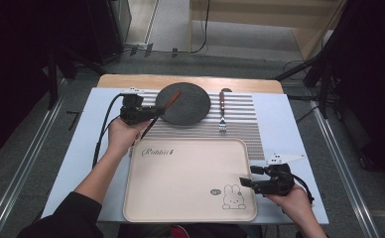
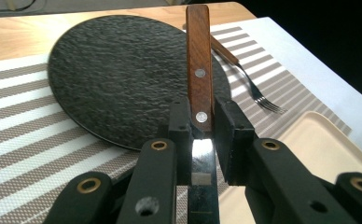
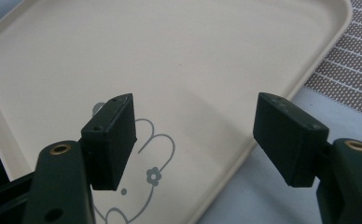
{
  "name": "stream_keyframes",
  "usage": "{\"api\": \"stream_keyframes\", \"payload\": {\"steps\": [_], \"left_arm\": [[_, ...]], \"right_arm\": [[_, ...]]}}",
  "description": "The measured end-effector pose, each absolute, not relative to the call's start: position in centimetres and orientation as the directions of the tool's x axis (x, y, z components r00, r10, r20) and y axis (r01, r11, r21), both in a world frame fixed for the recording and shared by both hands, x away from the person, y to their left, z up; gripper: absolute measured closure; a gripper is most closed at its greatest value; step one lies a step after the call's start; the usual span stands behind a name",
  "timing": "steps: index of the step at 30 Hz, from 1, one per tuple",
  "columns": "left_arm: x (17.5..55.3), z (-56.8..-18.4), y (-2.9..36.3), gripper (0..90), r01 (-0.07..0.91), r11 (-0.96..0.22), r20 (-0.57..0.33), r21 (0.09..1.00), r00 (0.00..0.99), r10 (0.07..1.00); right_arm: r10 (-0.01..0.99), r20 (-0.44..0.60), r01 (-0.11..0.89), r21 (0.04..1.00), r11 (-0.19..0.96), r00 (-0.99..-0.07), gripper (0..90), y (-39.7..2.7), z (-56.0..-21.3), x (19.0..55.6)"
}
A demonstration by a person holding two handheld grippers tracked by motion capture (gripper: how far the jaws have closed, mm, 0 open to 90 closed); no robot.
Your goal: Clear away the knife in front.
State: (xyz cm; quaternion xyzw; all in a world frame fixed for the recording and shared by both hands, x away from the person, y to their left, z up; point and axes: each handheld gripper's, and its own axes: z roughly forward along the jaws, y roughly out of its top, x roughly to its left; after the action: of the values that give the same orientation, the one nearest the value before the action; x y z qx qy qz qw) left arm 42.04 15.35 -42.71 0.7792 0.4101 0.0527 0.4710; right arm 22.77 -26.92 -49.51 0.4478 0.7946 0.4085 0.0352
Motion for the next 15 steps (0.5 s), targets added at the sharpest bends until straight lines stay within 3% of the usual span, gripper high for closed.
{"api": "stream_keyframes", "payload": {"steps": [15], "left_arm": [[39.8,-42.9,14.3,77.0,0.579,-0.269,-0.321,0.77,0.716,0.62]], "right_arm": [[0.741,0.31,0.684,0.68,0.266,-0.596,28.9,-26.9,-49.5,22.8]]}}
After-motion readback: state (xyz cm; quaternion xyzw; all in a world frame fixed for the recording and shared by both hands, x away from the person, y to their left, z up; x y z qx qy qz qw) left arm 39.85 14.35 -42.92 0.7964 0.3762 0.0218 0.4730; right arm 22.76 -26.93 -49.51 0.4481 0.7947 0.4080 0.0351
